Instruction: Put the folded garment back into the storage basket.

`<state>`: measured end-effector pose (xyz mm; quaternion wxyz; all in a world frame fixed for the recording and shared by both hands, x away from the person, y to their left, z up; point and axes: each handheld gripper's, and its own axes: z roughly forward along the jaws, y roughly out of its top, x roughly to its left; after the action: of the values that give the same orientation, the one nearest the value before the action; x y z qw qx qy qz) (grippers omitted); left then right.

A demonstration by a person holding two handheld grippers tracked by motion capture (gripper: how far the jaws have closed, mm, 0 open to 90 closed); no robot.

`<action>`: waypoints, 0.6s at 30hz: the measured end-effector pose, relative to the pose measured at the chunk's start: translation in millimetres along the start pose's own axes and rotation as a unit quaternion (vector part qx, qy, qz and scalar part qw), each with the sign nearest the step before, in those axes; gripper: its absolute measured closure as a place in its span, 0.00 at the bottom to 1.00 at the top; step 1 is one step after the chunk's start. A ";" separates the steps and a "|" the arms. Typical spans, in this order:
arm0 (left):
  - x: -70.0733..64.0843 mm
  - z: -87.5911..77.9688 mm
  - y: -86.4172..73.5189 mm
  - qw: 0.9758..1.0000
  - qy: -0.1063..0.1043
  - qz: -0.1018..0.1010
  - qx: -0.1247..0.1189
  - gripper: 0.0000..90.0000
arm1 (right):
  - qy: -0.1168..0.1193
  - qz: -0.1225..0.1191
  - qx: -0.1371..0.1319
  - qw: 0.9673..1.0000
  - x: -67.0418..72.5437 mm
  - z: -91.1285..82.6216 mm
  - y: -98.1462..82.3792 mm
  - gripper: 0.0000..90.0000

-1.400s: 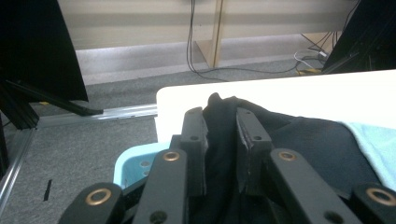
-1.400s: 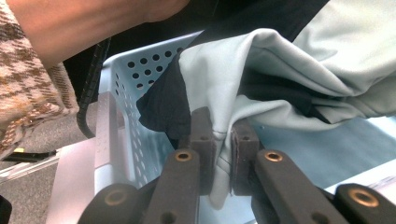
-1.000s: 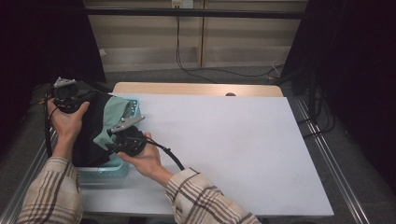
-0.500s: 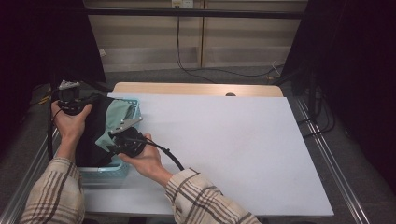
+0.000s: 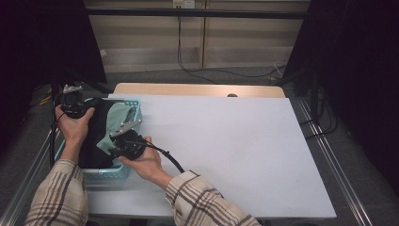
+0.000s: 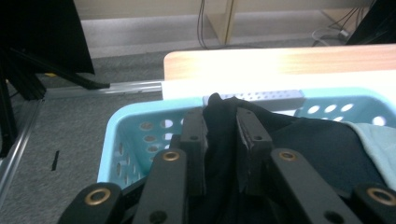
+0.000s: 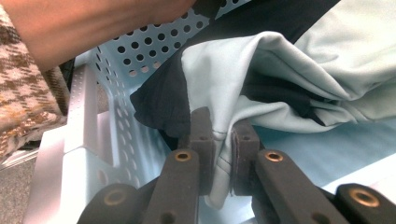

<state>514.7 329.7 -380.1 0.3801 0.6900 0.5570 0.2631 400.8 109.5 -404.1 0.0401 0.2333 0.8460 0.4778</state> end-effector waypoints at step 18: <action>4.3 13.6 -8.2 1.000 0.016 -0.014 0.014 0.84 | -0.006 0.007 0.011 1.000 -4.5 3.2 0.6 0.92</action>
<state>521.8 331.5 -394.8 0.3652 0.6830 0.5759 0.2614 405.9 110.3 -406.1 0.0393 0.2421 0.8495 0.4671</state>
